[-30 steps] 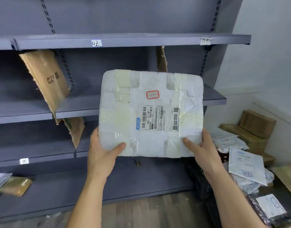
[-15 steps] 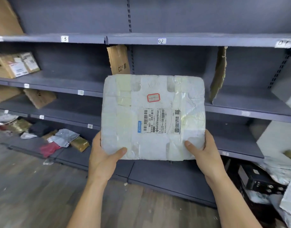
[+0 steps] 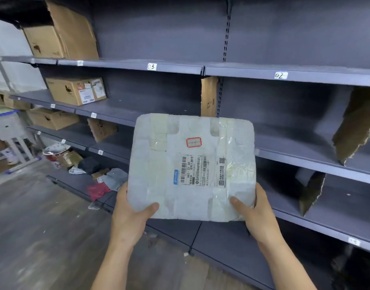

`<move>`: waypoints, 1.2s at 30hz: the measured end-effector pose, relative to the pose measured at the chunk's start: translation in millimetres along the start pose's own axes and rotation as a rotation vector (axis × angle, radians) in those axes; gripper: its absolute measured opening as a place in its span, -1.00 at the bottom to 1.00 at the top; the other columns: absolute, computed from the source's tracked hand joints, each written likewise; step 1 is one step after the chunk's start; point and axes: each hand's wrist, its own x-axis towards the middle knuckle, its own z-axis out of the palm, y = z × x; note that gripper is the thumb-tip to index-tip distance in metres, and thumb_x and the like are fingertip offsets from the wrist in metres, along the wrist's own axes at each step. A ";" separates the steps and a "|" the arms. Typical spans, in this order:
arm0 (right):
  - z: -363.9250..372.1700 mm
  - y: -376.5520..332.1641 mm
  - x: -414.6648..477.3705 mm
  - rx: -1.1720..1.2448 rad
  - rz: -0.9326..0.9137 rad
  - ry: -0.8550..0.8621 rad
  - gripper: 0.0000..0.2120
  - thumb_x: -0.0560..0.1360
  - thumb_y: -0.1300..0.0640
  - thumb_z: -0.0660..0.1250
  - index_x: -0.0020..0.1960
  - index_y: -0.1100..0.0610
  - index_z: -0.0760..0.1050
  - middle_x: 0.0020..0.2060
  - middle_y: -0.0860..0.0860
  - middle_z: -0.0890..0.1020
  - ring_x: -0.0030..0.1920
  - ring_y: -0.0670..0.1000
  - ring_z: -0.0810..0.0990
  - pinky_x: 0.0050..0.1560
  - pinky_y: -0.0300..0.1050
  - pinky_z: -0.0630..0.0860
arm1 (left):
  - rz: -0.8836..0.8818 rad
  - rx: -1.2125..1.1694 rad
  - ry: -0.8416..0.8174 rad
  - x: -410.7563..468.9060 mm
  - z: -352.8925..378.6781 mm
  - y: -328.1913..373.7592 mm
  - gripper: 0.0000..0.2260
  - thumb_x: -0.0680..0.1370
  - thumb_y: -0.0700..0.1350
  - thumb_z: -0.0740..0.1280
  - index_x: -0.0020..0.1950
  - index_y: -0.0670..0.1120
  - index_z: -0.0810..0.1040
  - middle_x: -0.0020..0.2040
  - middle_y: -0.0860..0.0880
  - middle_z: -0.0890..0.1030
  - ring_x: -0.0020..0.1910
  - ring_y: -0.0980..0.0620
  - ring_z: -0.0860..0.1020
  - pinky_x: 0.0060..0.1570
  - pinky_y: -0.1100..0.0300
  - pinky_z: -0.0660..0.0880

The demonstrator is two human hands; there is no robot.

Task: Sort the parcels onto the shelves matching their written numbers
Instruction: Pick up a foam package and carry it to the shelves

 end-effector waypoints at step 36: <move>391.2 -49.3 254.3 0.079 -0.026 -0.229 -0.54 0.51 0.13 0.46 0.31 -0.21 0.44 0.12 -0.20 0.65 0.14 -0.09 0.63 0.09 -0.01 0.58 | 0.041 0.135 0.152 382.1 -184.1 -46.5 -0.42 0.41 -0.26 0.55 0.27 0.15 0.38 0.11 0.25 0.51 0.14 0.09 0.50 -0.07 0.26 0.43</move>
